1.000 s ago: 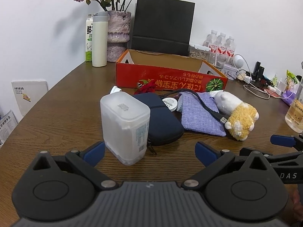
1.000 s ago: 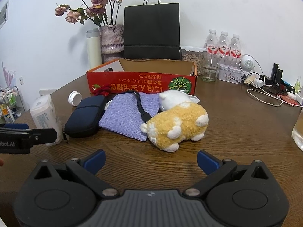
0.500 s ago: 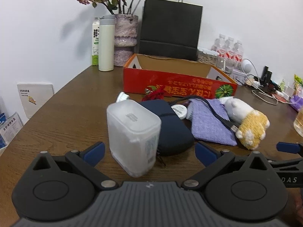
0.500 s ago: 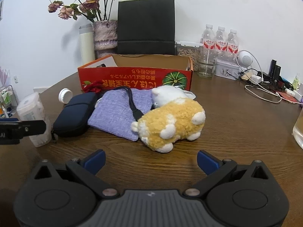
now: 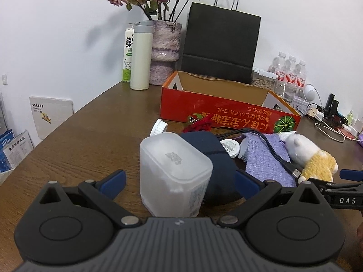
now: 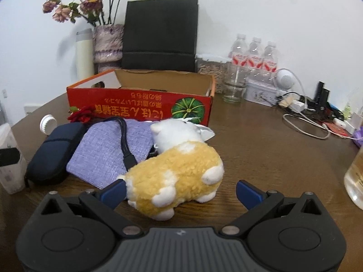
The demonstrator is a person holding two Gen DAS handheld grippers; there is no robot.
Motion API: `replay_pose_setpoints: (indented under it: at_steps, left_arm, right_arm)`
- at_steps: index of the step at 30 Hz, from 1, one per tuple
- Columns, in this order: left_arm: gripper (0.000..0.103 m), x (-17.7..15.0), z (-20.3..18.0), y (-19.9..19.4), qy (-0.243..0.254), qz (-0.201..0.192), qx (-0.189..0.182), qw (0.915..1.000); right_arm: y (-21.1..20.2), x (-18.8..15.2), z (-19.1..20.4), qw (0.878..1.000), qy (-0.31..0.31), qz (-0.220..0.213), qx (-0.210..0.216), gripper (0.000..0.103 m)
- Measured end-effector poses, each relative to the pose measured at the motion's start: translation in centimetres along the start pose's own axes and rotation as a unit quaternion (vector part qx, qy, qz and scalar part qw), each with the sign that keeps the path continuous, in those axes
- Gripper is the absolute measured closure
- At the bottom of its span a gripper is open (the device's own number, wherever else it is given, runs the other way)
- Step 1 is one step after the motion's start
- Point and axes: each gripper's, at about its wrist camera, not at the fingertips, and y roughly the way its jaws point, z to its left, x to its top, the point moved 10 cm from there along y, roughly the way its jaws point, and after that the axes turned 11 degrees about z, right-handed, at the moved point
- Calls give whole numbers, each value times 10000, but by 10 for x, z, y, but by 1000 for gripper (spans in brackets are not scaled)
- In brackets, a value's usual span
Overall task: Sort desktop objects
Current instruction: 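Close the right tool on the plush sheep while the left tool closes on the white container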
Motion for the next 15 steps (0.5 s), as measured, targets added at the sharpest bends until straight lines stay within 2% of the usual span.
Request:
replay_pose_setpoints:
  at_steps: [4,6,9,13,15]
  left_arm:
    - [9,0,2,4,-65,13,-9,10000]
    - [19,0,3,5,-66,7,-18,10000]
    - [25,-1,3,7,-74,39,-42,10000]
    - [30,-2,3,6,-45,10,-28,10000]
    - [37,-1,3,7,-23,-3,-20,10000]
  right_arm:
    - [8,4,1,9996,-201,9,208,0]
    - [11,7,3,9991,-355,-20,237,0]
    - [16,13,5,9982,-502,-68,320,0]
    - [24,17,3,9975,-434,9,559,0]
    - [26,18,2,9972,-395,-2,630,0]
